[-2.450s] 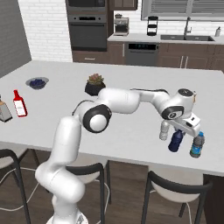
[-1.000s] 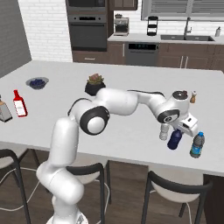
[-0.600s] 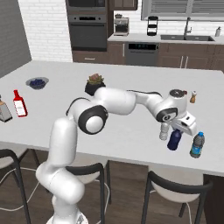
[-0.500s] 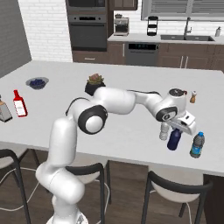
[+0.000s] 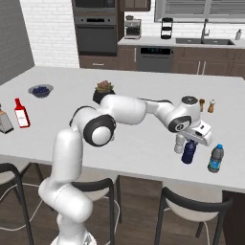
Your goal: Move the plastic bottles in the middle to the plastics group, and the glass bottles in the middle to the glass group.
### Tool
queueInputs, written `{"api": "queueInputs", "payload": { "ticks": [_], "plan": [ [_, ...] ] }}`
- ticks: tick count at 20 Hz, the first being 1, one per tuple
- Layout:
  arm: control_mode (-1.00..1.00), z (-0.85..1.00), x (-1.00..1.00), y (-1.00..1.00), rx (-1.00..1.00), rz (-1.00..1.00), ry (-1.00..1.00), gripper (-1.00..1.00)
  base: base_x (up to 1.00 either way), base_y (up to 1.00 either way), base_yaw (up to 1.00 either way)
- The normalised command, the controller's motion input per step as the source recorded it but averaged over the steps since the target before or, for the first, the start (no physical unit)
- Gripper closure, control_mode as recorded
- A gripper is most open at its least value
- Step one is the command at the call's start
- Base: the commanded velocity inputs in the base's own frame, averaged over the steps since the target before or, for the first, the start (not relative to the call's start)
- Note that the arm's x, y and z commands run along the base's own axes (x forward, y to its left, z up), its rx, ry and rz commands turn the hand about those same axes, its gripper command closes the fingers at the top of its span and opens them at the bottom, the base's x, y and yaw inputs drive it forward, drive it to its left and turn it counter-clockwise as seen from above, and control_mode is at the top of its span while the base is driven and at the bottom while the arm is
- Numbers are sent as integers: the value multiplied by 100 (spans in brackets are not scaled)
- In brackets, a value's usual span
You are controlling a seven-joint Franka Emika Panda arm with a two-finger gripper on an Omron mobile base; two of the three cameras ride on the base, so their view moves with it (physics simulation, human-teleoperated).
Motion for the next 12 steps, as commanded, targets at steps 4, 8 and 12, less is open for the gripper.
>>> {"api": "queueInputs", "payload": {
  "ticks": [4,8,12],
  "plan": [
    [-100,0,0,0,0,0,0,-100,0,0,0],
    [-100,19,-21,1,0,0,-3,-100,0,0,0],
    [-100,68,-48,15,0,0,-9,-100,0,0,0]
  ]
}}
